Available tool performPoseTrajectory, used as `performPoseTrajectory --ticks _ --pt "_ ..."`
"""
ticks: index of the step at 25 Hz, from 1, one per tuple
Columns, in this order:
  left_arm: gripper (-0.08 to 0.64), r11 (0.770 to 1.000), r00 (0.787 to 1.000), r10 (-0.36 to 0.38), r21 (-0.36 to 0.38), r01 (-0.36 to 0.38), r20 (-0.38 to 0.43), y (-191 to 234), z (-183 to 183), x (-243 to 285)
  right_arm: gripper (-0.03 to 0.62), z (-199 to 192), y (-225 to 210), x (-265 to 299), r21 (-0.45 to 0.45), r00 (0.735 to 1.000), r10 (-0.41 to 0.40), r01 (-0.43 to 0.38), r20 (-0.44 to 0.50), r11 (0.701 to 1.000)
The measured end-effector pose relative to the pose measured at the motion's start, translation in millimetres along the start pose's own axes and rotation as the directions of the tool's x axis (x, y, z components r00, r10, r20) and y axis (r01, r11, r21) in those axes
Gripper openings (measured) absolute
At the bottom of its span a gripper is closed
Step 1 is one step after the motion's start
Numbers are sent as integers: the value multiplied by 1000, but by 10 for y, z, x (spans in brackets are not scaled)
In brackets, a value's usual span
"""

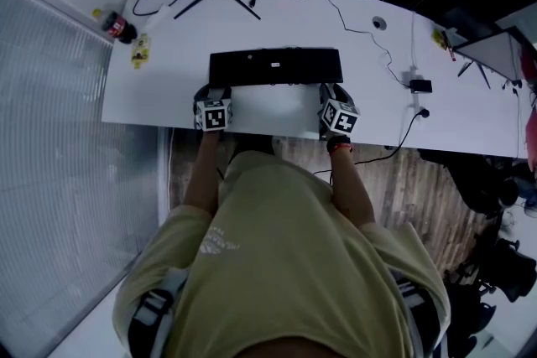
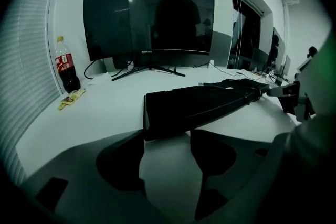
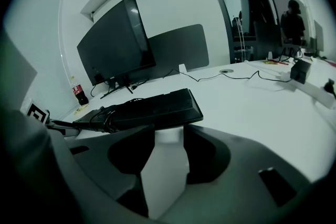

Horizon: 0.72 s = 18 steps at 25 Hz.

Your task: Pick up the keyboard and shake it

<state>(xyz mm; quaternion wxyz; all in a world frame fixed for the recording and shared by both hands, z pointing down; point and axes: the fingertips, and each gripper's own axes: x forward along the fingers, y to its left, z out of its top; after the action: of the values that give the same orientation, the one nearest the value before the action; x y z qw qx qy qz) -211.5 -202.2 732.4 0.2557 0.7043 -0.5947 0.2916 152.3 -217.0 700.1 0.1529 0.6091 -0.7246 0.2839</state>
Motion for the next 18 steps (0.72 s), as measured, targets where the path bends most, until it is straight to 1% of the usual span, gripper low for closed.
performPoseTrajectory --ticks 4,6,10,13,18 --pt "287 1000 1000 -16 -11 16 -3 -11 -10 11 189 -59 9 32 -19 999 -11 10 -50 1000" --pt "287 999 1000 -24 -29 24 -9 -18 -14 4 210 -94 22 42 -28 997 -10 8 -80 1000" --pt "295 999 1000 -14 -42 14 -17 -2 -25 -51 221 -154 20 -5 -38 994 -15 10 -112 999" --pt "299 999 1000 -3 -44 2 -17 0 -54 -142 222 -156 3 -90 -33 994 -13 9 -109 999" --pt "299 998 999 9 -65 -7 36 -82 -32 -385 222 -122 79 -225 -46 997 22 -25 -80 999"
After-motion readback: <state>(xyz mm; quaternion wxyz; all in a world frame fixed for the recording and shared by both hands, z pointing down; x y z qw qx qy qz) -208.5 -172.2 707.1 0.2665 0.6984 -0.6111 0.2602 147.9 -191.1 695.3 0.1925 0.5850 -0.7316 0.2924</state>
